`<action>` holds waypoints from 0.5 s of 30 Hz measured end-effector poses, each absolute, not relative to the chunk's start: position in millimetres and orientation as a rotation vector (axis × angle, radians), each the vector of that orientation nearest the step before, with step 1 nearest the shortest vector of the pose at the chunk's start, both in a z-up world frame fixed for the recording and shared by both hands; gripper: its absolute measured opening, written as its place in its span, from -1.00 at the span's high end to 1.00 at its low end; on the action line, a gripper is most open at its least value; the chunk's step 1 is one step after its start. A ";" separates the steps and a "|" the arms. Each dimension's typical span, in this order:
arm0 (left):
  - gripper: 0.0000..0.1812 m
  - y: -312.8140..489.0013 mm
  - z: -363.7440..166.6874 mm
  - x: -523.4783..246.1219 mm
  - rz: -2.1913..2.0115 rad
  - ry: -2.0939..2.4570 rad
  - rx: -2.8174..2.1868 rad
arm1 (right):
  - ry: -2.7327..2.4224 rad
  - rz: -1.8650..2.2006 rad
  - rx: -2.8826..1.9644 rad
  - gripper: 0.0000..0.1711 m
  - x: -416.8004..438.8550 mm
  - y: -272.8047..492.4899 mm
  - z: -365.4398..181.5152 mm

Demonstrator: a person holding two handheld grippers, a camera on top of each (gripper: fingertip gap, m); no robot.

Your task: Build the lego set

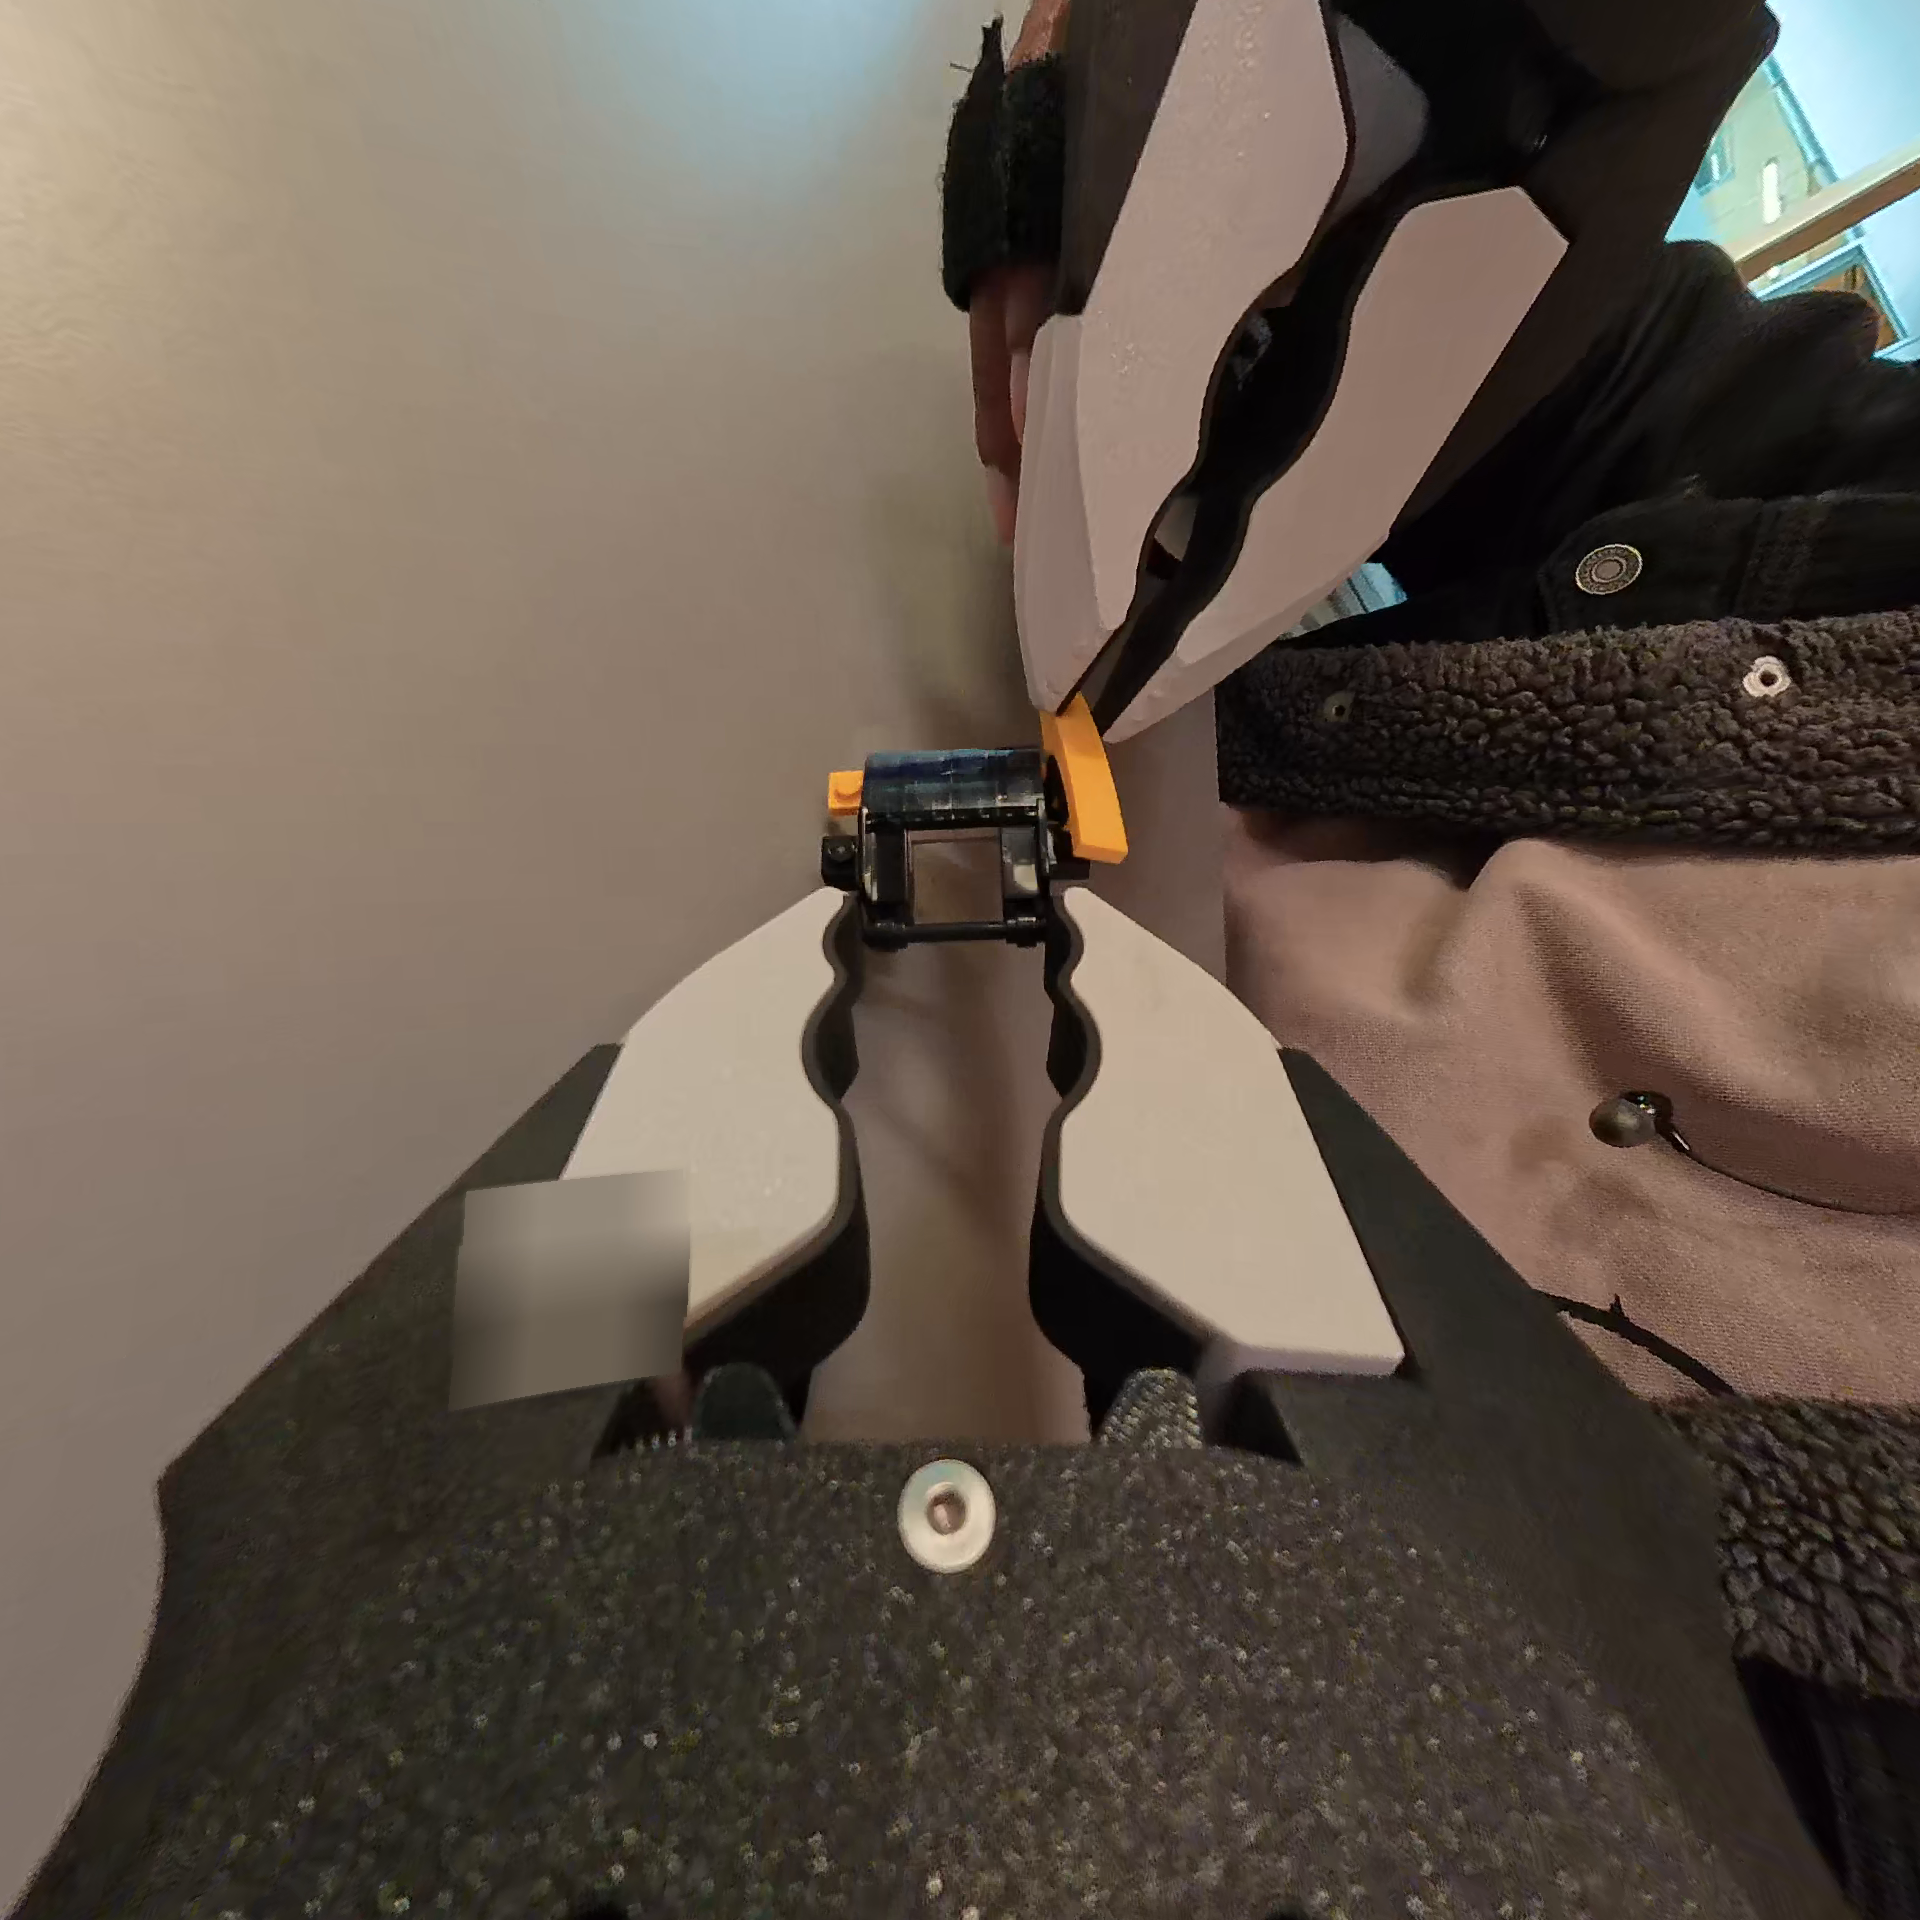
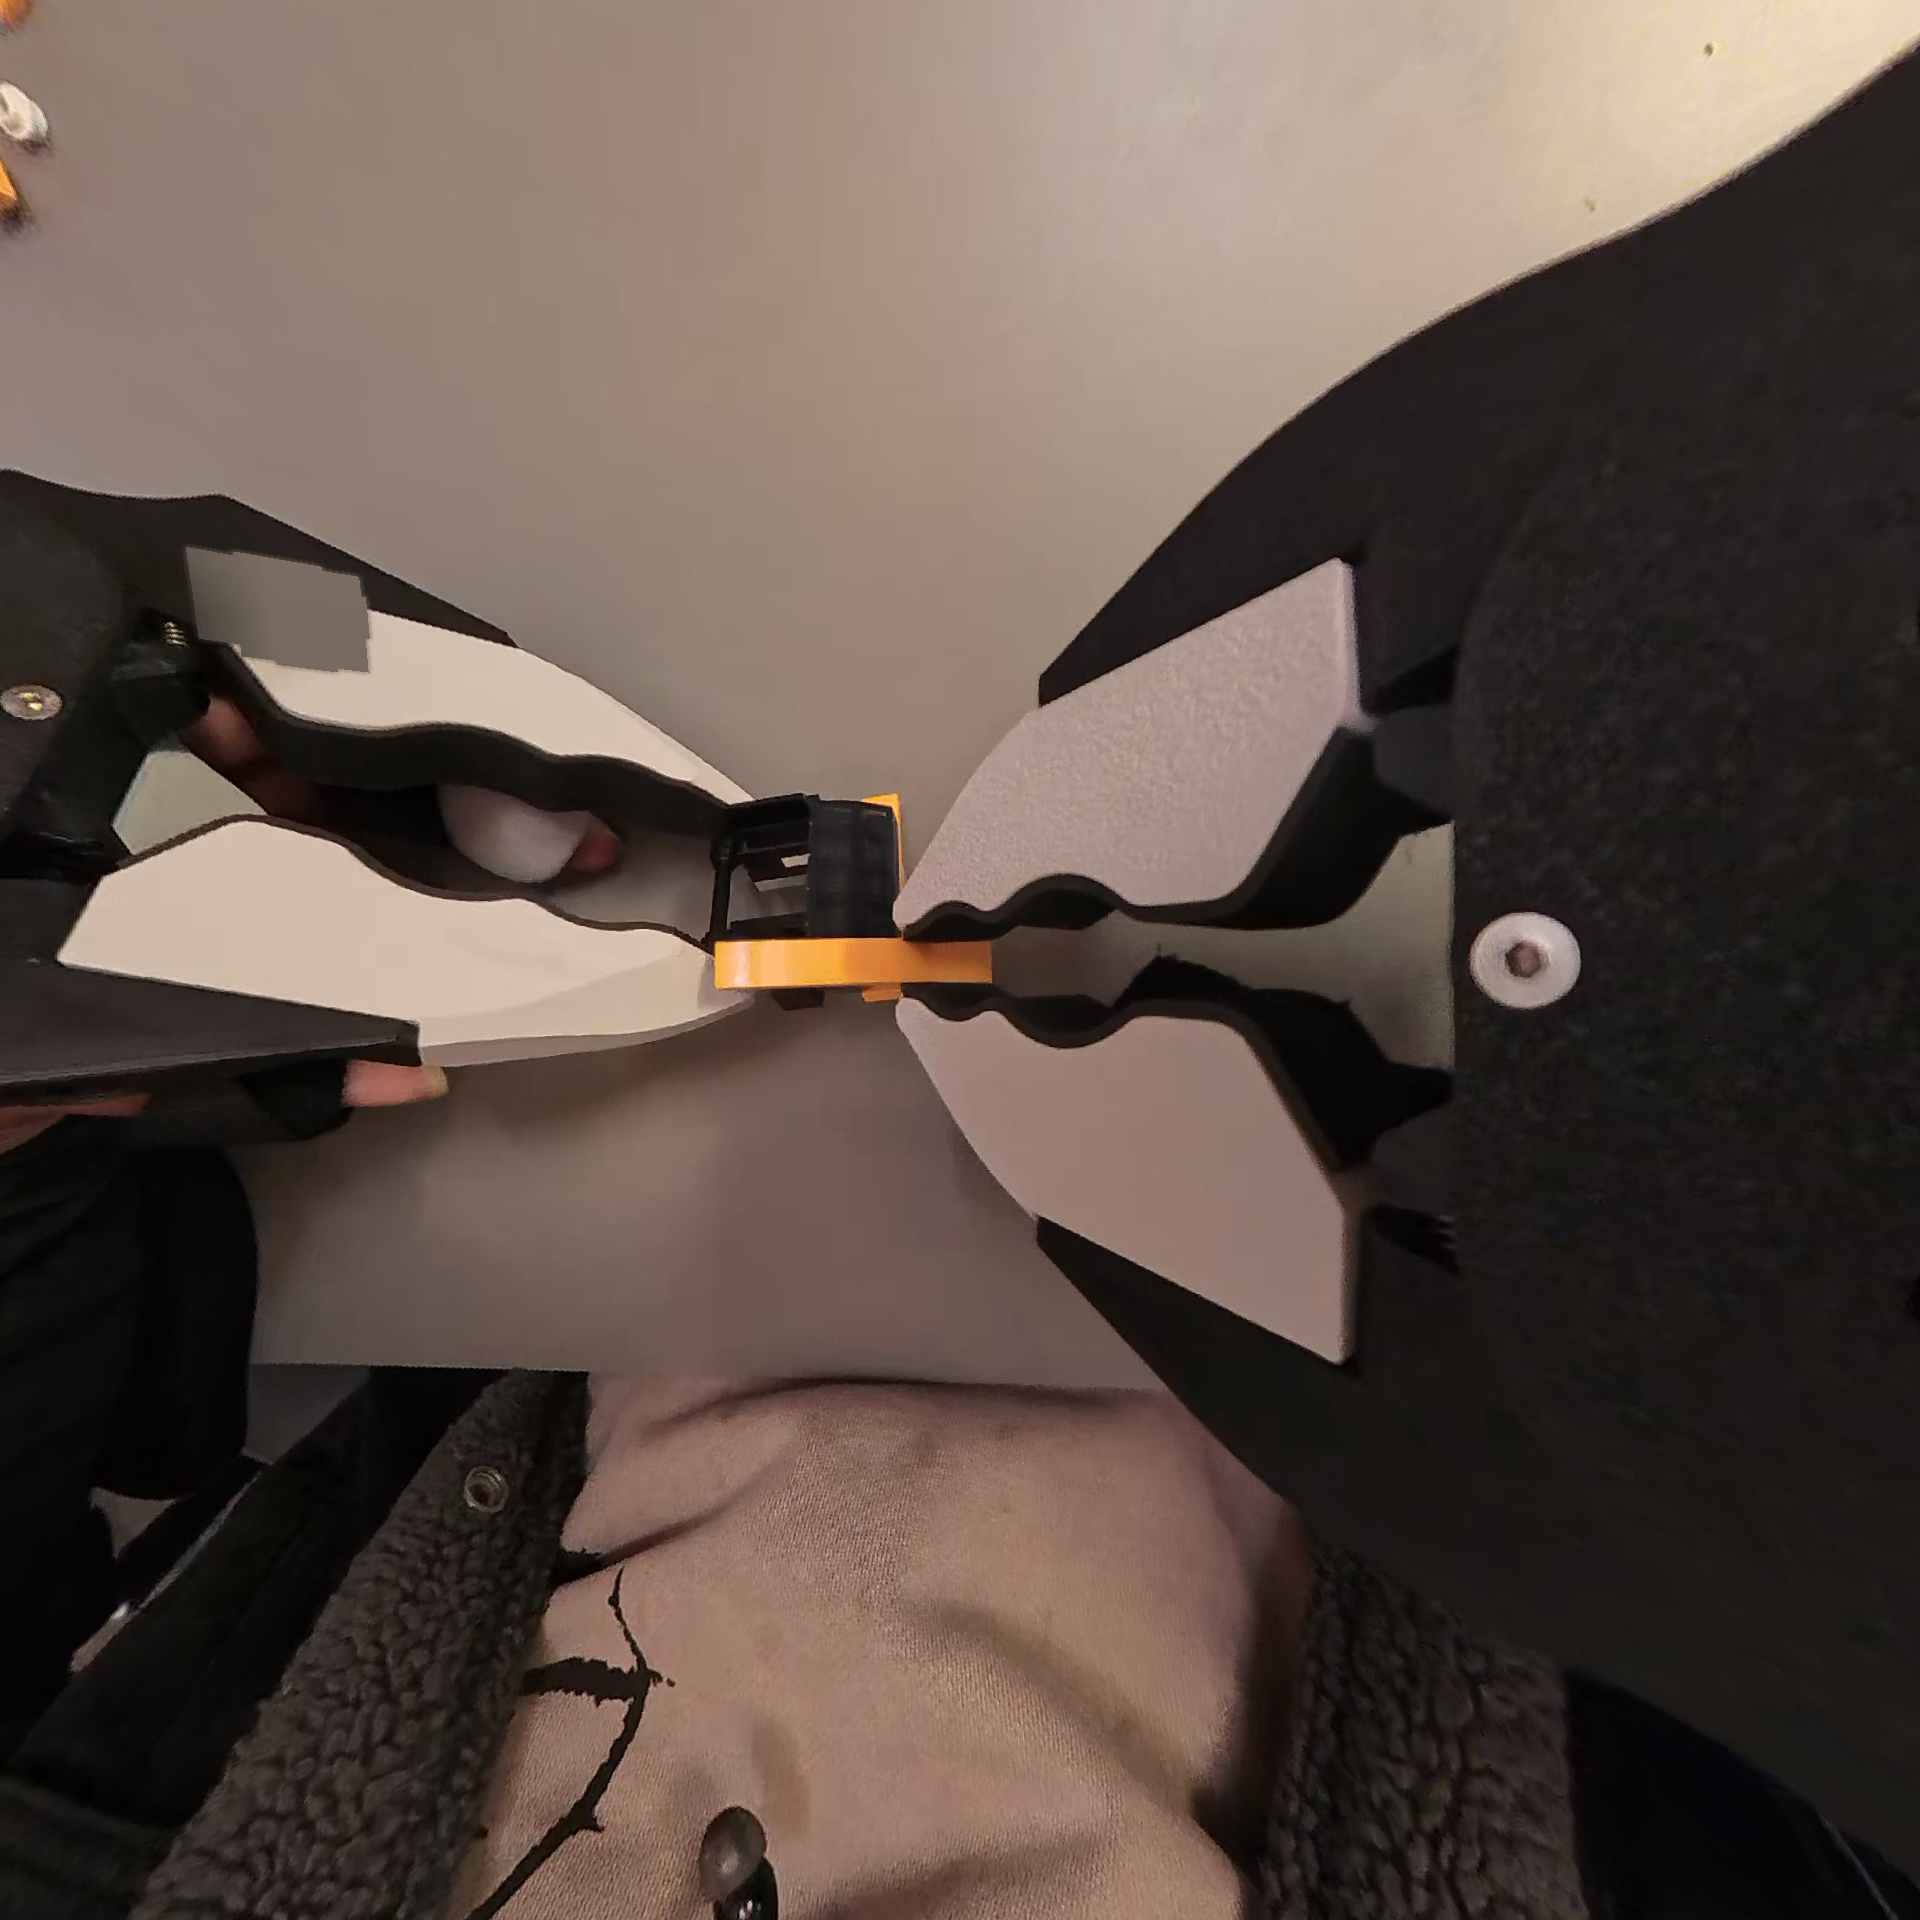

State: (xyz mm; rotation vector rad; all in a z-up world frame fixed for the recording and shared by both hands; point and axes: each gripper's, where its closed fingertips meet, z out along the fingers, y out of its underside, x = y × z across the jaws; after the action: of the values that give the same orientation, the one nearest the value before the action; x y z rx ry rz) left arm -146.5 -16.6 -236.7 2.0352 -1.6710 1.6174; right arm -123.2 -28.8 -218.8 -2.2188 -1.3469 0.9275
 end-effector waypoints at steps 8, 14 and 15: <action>0.64 -20.7 -237.0 -148.2 1.601 -1.711 2.015 | -1.401 0.959 -2.287 0.91 -125.9 -33.4 -220.7; 0.64 -22.8 -235.1 -148.6 1.619 -1.694 1.996 | -1.396 0.961 -2.278 0.87 -127.4 -33.4 -218.2; 0.64 -22.9 -234.8 -148.5 1.622 -1.691 1.994 | -1.393 0.970 -2.271 0.87 -127.9 -33.8 -217.1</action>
State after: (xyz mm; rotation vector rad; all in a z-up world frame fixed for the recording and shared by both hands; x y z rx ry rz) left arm -148.5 -22.9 -234.8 1.9942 -1.6910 1.6218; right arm -127.9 -33.8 -217.1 -2.2709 -1.3935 0.9701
